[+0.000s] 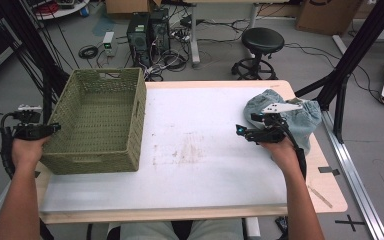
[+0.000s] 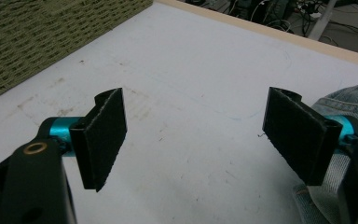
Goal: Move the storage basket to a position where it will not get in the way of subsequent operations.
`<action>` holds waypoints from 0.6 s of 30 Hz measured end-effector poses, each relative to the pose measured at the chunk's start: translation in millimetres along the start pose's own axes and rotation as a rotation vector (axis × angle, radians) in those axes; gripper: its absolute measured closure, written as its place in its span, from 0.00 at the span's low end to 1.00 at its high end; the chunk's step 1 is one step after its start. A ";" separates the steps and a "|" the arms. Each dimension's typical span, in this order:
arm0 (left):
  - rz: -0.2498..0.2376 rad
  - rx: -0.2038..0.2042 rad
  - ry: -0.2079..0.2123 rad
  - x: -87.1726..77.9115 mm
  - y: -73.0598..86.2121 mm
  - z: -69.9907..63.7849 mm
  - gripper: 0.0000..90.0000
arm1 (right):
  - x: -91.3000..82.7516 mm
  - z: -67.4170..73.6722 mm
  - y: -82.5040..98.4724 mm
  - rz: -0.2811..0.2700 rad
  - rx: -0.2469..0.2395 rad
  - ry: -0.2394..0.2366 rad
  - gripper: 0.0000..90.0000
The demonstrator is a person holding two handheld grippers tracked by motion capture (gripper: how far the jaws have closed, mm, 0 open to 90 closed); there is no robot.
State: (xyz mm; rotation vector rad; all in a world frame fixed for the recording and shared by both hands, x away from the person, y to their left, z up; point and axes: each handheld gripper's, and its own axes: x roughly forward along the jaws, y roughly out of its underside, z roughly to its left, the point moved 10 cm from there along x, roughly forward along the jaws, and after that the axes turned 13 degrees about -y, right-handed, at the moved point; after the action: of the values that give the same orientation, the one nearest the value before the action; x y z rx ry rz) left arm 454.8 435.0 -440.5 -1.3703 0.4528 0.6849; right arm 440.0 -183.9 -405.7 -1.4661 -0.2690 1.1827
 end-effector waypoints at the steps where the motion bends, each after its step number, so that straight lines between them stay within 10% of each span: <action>1: -0.002 0.002 -0.003 0.6 -0.4 1.1 0.92 | -0.1 -0.2 -0.2 -0.002 -0.001 0.001 0.24; 14: -0.007 0.011 -0.026 5.4 -2.8 11.5 0.91 | 0.2 -1.0 0.6 0.001 0.004 0.000 0.24; 18: -0.107 -0.035 -0.011 -5.0 -10.9 17.1 0.71 | 1.1 0.0 1.4 0.010 0.001 -0.002 0.24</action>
State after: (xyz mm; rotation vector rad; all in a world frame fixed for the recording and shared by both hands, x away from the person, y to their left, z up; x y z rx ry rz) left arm 457.0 450.2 -426.5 -1.4123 0.3571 0.6147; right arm 439.9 -183.5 -407.5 -1.4665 -0.2628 1.1921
